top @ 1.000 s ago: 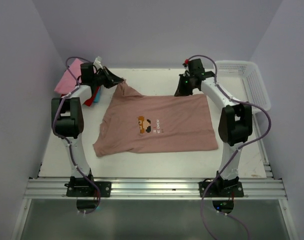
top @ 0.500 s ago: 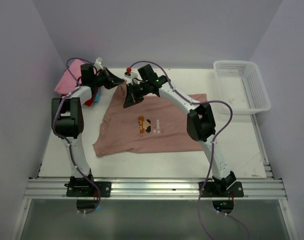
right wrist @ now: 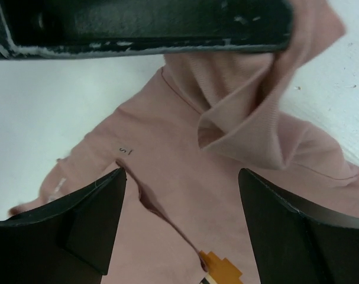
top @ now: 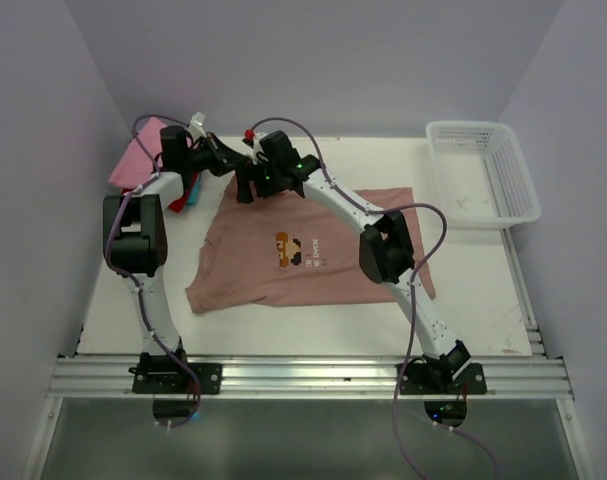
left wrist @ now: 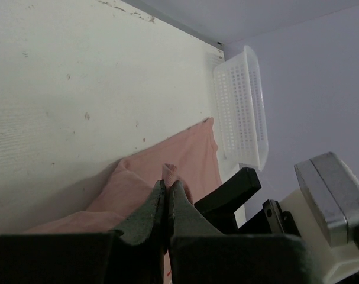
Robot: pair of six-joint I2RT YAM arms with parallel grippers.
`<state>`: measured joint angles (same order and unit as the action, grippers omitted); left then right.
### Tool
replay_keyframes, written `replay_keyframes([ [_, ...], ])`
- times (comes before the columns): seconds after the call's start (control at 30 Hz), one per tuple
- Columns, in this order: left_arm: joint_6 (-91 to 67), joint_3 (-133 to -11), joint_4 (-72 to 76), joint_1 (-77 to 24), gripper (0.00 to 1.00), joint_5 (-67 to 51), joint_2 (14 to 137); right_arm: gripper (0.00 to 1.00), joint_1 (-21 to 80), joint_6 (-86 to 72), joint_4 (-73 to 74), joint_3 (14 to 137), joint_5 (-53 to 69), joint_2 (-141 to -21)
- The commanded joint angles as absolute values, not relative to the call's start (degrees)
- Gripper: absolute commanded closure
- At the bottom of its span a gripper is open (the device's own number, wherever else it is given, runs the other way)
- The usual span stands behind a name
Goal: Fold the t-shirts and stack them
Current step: Fold the tshirt
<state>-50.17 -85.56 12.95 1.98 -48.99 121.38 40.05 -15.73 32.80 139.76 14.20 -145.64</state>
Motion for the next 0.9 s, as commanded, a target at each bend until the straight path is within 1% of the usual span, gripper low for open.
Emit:
replay_keyframes([
  [0.0, -51.4, -87.5, 17.4, 2.4, 1.00, -51.2, 122.2, 0.19, 43.1, -10.5, 30.6, 137.9, 1.5, -142.9],
  [0.03, -51.5, -87.4, 17.6, 2.3, 1.00, -51.2, 122.1, 0.20, 43.3, -9.6, 30.6, 138.2, 0.7, -143.1],
  [0.07, -51.6, -87.3, 17.7, 2.3, 1.00, -51.2, 122.1, 0.23, 43.6, -9.3, 30.7, 138.6, 0.2, -143.3],
  [0.17, -52.3, -86.3, 19.1, 2.3, 1.00, -51.6, 121.7, 0.28, 44.6, -8.2, 30.2, 139.3, -4.9, -143.7],
  [0.33, -52.8, -85.1, 19.9, 2.3, 1.00, -51.8, 120.7, 0.35, 45.4, -6.7, 27.5, 138.3, -13.1, -143.6],
  [0.5, -54.3, -83.1, 22.1, 2.3, 1.00, -52.4, 120.0, 0.36, 46.0, -5.8, 24.9, 138.5, -18.9, -144.3],
  [0.6, -54.5, -82.4, 22.3, 2.4, 1.00, -52.5, 119.6, 0.40, 46.2, -5.6, 23.2, 138.5, -20.7, -144.8],
  [0.67, -55.2, -81.6, 23.5, 2.4, 1.00, -52.6, 119.4, 0.47, 46.2, -5.9, 22.3, 138.6, -20.7, -145.3],
  [0.7, -55.3, -81.4, 23.6, 2.3, 1.00, -52.8, 119.3, 0.54, 46.2, -6.1, 22.2, 139.0, -20.7, -145.6],
  [0.77, -55.4, -81.2, 23.8, 2.3, 1.00, -52.9, 119.2, 0.60, 46.2, -6.5, 22.7, 140.6, -20.7, -146.4],
  [0.8, -55.4, -81.1, 23.8, 2.4, 1.00, -52.9, 119.0, 0.67, 46.2, -6.9, 23.0, 140.9, -20.6, -147.1],
  [0.87, -55.4, -81.3, 23.9, 2.4, 1.00, -53.1, 119.0, 0.74, 46.2, -6.9, 23.3, 140.8, -20.4, -147.0],
])
